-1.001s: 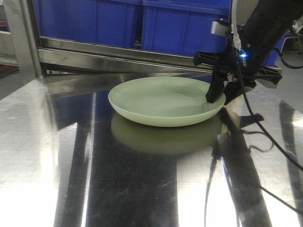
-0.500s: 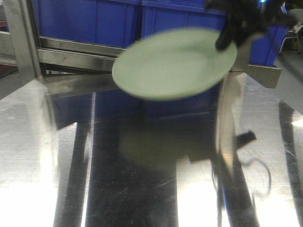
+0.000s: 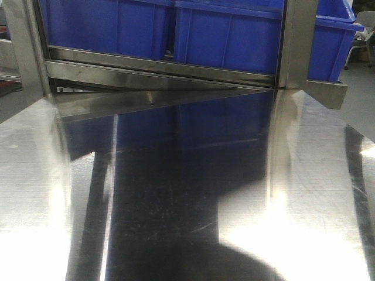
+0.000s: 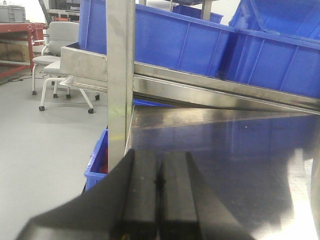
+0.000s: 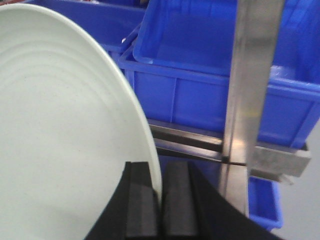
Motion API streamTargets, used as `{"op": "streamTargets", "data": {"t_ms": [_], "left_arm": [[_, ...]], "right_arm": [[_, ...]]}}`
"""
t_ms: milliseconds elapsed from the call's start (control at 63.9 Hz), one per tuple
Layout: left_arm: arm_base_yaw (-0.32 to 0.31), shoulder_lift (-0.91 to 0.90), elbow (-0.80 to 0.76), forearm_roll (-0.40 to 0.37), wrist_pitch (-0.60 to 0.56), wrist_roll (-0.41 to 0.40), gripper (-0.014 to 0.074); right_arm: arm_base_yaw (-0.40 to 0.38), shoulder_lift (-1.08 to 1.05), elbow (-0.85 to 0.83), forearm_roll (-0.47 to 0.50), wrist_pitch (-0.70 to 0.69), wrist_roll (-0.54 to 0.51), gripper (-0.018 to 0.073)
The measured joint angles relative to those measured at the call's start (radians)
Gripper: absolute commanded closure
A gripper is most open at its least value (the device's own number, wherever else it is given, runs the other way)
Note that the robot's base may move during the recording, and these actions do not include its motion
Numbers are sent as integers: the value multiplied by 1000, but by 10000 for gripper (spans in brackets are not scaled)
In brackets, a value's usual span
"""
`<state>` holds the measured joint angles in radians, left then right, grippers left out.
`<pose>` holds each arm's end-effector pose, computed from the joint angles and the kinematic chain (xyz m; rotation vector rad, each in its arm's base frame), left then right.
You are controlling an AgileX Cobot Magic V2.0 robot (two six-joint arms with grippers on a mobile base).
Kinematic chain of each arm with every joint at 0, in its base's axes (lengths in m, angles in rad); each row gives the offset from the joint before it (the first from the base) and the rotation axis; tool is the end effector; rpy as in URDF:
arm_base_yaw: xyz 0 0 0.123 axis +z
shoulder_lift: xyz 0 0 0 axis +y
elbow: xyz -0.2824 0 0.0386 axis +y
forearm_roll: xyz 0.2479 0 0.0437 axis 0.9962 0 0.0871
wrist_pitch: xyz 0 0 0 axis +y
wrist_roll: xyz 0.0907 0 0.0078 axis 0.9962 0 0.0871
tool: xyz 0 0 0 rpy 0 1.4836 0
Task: Place green plate on second shelf with right arm
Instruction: 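Raise the held plate with the right gripper away from the table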
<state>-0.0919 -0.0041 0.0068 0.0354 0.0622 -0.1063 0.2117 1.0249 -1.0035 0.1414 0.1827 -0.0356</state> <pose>0.0563 -0.0050 0.2054 0.0145 1.5498 -0.1272 0.2200 0.0497 0.4122 -0.1108 1.6888 0.2581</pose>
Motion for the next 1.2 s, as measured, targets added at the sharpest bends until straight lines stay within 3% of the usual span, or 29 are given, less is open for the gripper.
{"op": "streamTargets", "data": {"t_ms": [235,407,735,1204], "left_arm": [[0,0,0,0,0,0,465],[0,0,0,0,0,0,465],[0,0,0,0,0,0,465],[0,0,0,0,0,0,465]], "right_arm": [[-73,-224,162,-85,-58,0,529],[-129,-397,269,-95,-118,0,529],[-132,-614,511,-99,-213,0,529],[-132,-753,605,-100,-202,0,529]]}}
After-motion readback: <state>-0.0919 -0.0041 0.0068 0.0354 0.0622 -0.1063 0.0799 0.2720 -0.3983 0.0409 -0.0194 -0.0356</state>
